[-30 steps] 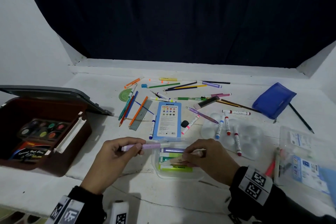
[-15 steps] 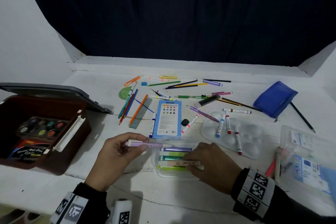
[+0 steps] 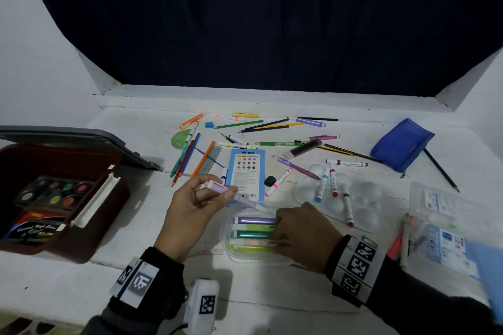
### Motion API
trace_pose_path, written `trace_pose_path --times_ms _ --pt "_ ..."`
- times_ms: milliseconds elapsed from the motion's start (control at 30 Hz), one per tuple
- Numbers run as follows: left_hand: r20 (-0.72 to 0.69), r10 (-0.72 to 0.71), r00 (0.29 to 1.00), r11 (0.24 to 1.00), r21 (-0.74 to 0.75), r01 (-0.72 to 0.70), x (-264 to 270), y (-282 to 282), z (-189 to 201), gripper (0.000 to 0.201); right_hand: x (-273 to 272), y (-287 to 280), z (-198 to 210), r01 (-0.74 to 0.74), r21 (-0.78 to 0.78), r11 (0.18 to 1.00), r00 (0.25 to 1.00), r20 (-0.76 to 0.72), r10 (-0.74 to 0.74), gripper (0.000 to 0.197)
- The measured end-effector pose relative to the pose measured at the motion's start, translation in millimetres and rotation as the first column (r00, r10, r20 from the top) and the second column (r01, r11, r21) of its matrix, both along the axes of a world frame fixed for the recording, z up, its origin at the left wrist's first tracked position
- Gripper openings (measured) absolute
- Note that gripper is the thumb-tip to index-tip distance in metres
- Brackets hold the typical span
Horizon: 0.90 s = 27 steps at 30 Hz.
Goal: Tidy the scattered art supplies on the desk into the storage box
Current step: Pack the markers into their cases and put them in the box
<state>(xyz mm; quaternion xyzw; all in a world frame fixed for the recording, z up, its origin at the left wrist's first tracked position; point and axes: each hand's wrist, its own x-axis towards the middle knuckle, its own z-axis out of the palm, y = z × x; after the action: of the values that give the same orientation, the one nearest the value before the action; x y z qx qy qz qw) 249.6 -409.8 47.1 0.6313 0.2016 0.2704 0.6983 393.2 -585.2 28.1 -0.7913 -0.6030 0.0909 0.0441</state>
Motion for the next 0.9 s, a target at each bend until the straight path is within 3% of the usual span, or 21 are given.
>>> trace_pose_path --times_ms 167,300,500,567,633,767,833,900 --pt "-0.051 -0.073 0.996 0.996 0.042 0.075 6.7 2.9 -4.7 0.016 3.8 -3.2 2.6 -0.038 -0.011 0.999 0.999 0.006 0.038 0.03" --pt "-0.168 -0.082 0.982 0.972 0.206 0.116 8.7 2.8 -12.0 0.016 6.0 -7.0 0.8 -0.001 0.018 1.0 1.0 -0.021 0.001 0.032" --pt "-0.305 -0.136 0.943 0.897 0.365 0.248 21.9 3.1 -20.3 0.015 11.7 -15.4 5.6 0.131 0.214 0.968 0.979 -0.182 -0.092 0.021" --pt "-0.379 -0.104 0.919 0.787 0.534 0.309 26.6 5.2 -21.0 0.015 16.5 -18.0 4.8 0.192 0.254 0.948 0.971 -0.189 -0.146 0.018" --pt "-0.433 -0.076 0.898 0.629 0.678 0.381 30.7 6.2 -21.1 0.013 20.5 -20.6 5.2 0.238 0.235 0.942 0.958 -0.214 -0.189 0.023" --pt "-0.527 0.003 0.85 0.342 0.799 0.494 39.4 7.5 -22.4 0.017 26.3 -20.7 4.0 0.244 0.166 0.956 0.949 -0.243 -0.2 0.035" --pt "-0.546 0.033 0.837 0.265 0.813 0.519 42.5 6.8 -22.0 0.021 27.6 -19.1 3.8 0.246 0.133 0.96 0.942 -0.264 -0.205 0.034" --pt "-0.542 0.04 0.839 0.238 0.821 0.519 44.1 7.1 -20.4 0.022 29.8 -17.5 3.0 0.245 0.121 0.962 0.942 -0.265 -0.206 0.031"
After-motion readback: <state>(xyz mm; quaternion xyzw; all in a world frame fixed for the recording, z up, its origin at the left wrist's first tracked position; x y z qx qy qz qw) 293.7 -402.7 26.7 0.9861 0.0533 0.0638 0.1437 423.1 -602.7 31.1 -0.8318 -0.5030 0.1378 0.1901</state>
